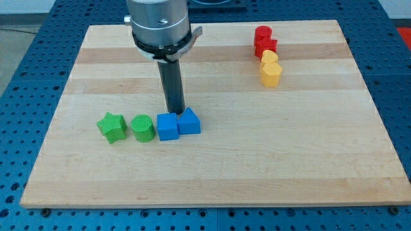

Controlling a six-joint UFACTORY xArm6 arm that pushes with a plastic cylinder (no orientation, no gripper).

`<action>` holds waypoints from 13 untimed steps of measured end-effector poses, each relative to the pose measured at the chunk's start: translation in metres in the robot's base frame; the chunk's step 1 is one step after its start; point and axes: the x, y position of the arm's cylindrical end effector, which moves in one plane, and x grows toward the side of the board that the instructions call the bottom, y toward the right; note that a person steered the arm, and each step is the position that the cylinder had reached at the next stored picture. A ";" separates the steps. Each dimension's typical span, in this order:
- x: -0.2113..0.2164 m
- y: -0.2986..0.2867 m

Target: Slightly push the blue triangle towards bottom

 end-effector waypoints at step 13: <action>0.012 0.018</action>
